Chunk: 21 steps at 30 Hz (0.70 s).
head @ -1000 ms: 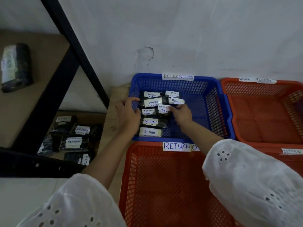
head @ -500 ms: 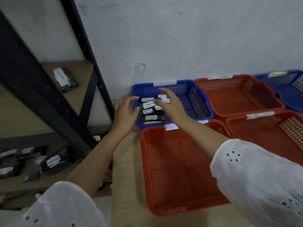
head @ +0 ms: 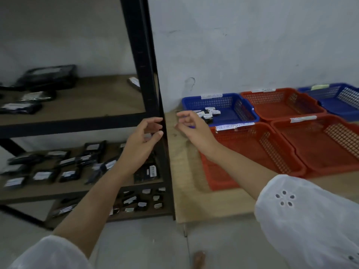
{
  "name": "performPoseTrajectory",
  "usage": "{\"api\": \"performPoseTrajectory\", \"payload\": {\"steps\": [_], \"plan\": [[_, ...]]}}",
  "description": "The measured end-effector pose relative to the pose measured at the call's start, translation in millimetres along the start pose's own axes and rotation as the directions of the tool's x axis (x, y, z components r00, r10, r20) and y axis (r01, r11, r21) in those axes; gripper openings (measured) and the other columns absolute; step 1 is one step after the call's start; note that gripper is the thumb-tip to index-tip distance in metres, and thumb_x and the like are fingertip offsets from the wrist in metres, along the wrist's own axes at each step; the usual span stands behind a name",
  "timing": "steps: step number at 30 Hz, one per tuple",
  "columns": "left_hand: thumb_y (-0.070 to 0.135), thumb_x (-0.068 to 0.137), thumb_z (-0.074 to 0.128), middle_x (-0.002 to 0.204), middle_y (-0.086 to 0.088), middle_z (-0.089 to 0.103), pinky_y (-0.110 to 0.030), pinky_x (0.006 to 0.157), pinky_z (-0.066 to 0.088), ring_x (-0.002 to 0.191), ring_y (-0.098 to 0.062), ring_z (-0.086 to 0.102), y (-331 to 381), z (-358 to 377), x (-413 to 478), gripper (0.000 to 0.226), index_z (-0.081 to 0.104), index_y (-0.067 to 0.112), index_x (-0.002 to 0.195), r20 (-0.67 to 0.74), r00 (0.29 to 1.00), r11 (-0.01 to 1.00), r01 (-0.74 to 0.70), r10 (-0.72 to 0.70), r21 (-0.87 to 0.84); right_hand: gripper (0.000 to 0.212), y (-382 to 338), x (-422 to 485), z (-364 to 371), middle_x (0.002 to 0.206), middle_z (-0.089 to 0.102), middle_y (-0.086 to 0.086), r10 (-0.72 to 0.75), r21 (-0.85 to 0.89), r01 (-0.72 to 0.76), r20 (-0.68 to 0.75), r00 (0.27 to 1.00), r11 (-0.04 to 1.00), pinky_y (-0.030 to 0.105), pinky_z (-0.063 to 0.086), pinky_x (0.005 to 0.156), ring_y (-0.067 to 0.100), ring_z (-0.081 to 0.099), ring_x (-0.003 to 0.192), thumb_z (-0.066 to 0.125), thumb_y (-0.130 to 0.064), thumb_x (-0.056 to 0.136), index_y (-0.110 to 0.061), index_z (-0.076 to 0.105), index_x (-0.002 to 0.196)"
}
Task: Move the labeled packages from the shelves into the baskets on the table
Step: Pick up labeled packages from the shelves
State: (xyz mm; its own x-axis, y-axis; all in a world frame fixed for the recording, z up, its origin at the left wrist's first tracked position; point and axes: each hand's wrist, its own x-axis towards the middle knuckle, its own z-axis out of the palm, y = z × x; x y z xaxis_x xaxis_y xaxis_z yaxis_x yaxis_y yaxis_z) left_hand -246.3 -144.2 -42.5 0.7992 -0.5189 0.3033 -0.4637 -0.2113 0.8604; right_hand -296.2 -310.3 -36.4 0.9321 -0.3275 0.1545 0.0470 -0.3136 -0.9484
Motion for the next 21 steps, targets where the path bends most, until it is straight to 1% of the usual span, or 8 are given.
{"api": "performPoseTrajectory", "payload": {"steps": [3,7,8,11,13,15,17,21], "plan": [[0.019,0.093,0.055,0.109,0.012,0.058,-0.004,0.079,0.042,0.102,0.01,0.052,7,-41,-18,0.029,0.051,0.036,0.116,-0.039,0.999,0.999,-0.027,0.029,0.043,0.028,-21,-9,33,0.104,0.059,-0.003,-0.019,0.002,0.019,0.045,0.999,1.0,0.029,0.044,0.095,0.016,0.057,0.107,0.067,-0.023,0.085,-0.025,0.057,0.111],[0.017,0.092,0.056,0.114,0.009,0.058,-0.003,0.082,0.038,0.105,0.003,0.052,0,-96,-20,0.029,0.053,0.031,0.117,-0.136,0.989,0.988,-0.035,0.055,0.147,0.032,-49,5,78,0.109,0.058,-0.006,-0.081,-0.017,0.082,0.026,0.996,0.997,0.022,0.041,0.091,0.01,0.054,0.109,0.067,-0.028,0.086,-0.026,0.056,0.116],[0.017,0.092,0.057,0.115,0.008,0.058,-0.005,0.085,0.037,0.106,0.001,0.052,-5,-111,-16,0.029,0.054,0.03,0.117,-0.154,0.985,0.98,-0.047,0.077,0.191,0.034,-54,11,91,0.11,0.057,-0.008,-0.104,-0.034,0.105,0.026,0.994,0.994,0.021,0.039,0.09,0.007,0.052,0.109,0.065,-0.029,0.086,-0.027,0.056,0.119],[0.018,0.091,0.059,0.115,0.006,0.055,-0.022,0.095,0.037,0.11,-0.006,0.05,-27,-157,1,0.031,0.055,0.025,0.12,-0.155,0.979,0.931,-0.068,0.132,0.36,0.038,-67,39,133,0.12,0.055,-0.006,-0.157,-0.109,0.16,0.03,0.987,0.981,0.022,0.037,0.093,0.006,0.049,0.115,0.062,-0.027,0.088,-0.027,0.053,0.125],[0.019,0.091,0.059,0.118,0.001,0.054,-0.032,0.101,0.036,0.116,-0.013,0.048,-45,-188,19,0.032,0.055,0.023,0.122,-0.109,0.982,0.891,-0.09,0.154,0.445,0.039,-75,66,159,0.126,0.055,-0.003,-0.19,-0.188,0.185,-0.007,0.982,0.965,0.023,0.035,0.095,0.008,0.048,0.12,0.061,-0.025,0.089,-0.025,0.052,0.127],[0.022,0.091,0.058,0.121,0.0,0.051,-0.039,0.105,0.034,0.12,-0.016,0.044,-63,-215,40,0.032,0.053,0.026,0.123,-0.046,0.988,0.877,-0.112,0.15,0.467,0.039,-79,95,181,0.128,0.056,0.0,-0.215,-0.276,0.188,-0.071,0.974,0.943,0.025,0.036,0.099,0.012,0.048,0.122,0.061,-0.025,0.089,-0.022,0.053,0.127],[0.026,0.092,0.056,0.123,0.003,0.048,-0.042,0.107,0.031,0.122,-0.015,0.04,-79,-237,59,0.032,0.052,0.031,0.123,-0.003,0.99,0.883,-0.121,0.138,0.454,0.039,-78,124,195,0.13,0.055,0.003,-0.195,-0.392,0.131,-0.13,0.972,0.911,0.03,0.039,0.101,0.017,0.049,0.122,0.06,-0.027,0.09,-0.02,0.053,0.128],[0.03,0.092,0.055,0.122,0.008,0.045,-0.045,0.109,0.029,0.124,-0.014,0.037,-101,-255,94,0.03,0.05,0.037,0.122,0.093,0.986,0.893,-0.163,0.136,0.42,0.042,-69,169,198,0.139,0.045,0.013,-0.001,-0.559,-0.155,-0.269,0.963,0.815,0.043,0.037,0.105,0.031,0.041,0.129,0.05,-0.024,0.092,-0.021,0.05,0.134]]}}
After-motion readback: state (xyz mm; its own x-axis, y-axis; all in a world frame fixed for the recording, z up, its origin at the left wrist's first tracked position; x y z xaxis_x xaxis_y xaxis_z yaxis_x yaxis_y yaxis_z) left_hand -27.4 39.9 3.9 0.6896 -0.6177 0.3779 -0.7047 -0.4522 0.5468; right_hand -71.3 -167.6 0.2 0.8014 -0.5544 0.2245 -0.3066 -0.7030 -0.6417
